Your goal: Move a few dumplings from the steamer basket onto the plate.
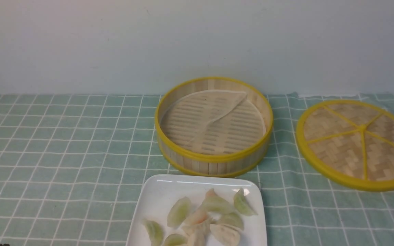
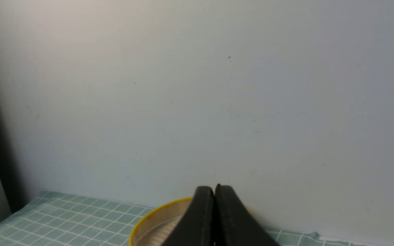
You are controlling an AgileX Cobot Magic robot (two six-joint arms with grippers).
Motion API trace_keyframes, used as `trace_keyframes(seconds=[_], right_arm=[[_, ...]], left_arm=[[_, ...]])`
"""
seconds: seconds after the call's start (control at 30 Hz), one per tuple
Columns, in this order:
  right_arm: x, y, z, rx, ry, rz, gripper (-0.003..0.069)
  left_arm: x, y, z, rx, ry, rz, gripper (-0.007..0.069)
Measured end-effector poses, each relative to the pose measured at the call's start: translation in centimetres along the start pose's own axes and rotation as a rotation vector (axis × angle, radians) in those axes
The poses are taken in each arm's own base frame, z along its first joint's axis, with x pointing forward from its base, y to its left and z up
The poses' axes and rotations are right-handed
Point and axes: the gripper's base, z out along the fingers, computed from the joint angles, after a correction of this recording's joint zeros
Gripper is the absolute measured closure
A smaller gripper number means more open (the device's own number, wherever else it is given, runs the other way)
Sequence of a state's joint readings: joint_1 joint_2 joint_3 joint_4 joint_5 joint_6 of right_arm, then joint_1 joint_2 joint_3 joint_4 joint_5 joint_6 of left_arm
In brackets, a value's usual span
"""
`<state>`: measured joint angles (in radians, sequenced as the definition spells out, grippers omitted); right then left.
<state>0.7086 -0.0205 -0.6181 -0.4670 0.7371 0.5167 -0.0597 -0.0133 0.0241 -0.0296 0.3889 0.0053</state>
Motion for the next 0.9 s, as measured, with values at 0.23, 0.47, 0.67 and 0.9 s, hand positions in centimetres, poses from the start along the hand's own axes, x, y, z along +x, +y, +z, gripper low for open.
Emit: trace_keyframes(seconds=[0.23,0.47,0.67,0.9], right_arm=[[0.0,0.0,0.0,0.000,0.000,0.000,0.0672],[-0.1,0.1,0.0,-0.006,-0.009,0.001,0.0672],[-0.2,1.1,0.4,-0.137,-0.092,-0.026,0.0672],[1.9,2.7,1.6,-0.299,-0.135,-0.086,0.0672]], left_arm=[[0.0,0.0,0.0,0.000,0.000,0.000,0.0631],[0.0,0.0,0.0,0.000,0.000,0.000,0.0631],[0.0,0.0,0.0,0.000,0.000,0.000,0.0631],[0.0,0.0,0.0,0.000,0.000,0.000,0.0631]])
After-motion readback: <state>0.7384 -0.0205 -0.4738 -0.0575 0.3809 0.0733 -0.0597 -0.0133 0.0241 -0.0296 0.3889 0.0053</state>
